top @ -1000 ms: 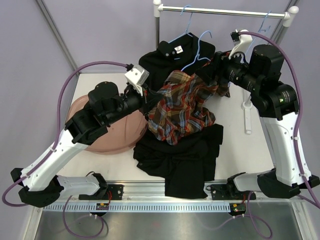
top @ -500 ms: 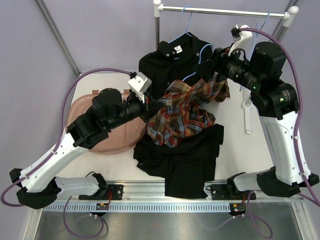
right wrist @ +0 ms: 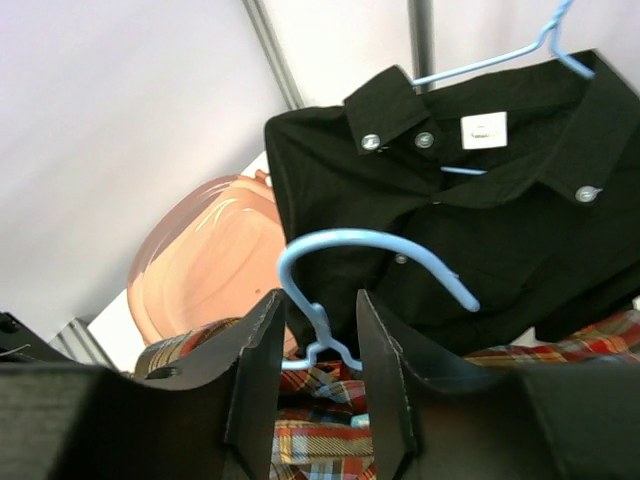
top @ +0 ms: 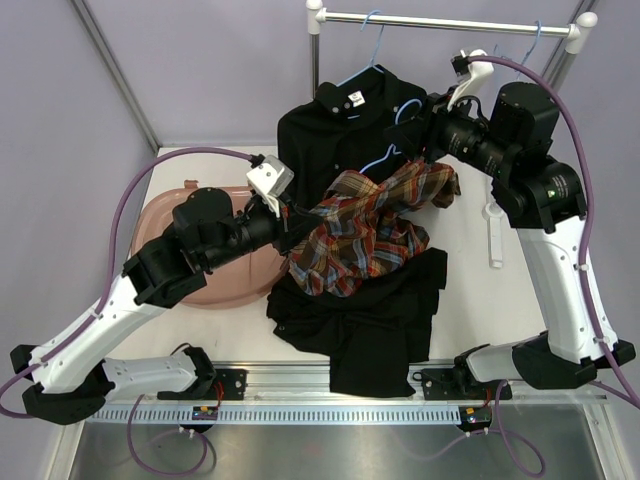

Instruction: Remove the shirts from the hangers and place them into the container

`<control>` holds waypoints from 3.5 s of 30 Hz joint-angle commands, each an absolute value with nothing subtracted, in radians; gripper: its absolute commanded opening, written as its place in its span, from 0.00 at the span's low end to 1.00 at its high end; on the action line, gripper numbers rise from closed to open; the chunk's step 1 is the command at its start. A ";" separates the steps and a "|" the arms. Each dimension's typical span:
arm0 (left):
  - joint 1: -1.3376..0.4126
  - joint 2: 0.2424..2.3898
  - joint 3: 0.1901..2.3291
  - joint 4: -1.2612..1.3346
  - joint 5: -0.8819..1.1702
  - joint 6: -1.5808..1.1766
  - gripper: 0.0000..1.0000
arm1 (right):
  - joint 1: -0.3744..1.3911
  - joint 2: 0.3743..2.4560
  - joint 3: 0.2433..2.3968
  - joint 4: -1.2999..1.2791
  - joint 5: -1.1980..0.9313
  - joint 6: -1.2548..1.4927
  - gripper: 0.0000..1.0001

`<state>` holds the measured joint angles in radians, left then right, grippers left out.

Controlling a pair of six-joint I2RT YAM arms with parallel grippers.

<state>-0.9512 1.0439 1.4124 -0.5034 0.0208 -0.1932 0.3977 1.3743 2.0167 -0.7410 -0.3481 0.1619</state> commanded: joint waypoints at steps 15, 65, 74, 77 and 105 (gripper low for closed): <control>-0.960 0.976 1.395 -0.442 0.022 -0.238 0.41 | 0.445 1.342 1.940 -0.653 -0.237 0.178 0.00; -0.991 0.499 0.810 -0.515 -0.482 -0.549 0.00 | 0.431 1.350 2.241 -0.925 0.706 0.227 0.00; -1.009 0.675 0.831 -0.500 -0.380 -0.546 0.00 | 0.425 1.321 2.230 -0.879 0.615 0.233 0.00; -1.069 0.741 0.833 -0.532 -0.458 -0.601 0.00 | 0.425 1.365 2.318 -0.902 0.637 0.210 0.00; -1.103 0.940 0.796 -0.801 -0.701 -0.887 0.00 | 0.183 1.361 2.372 -0.962 0.664 0.195 0.00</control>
<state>-1.1320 0.9264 0.8524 -0.3397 -0.5255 -0.8703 0.2806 1.4220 2.3039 -1.2110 0.3542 0.2646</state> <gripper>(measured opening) 0.022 0.070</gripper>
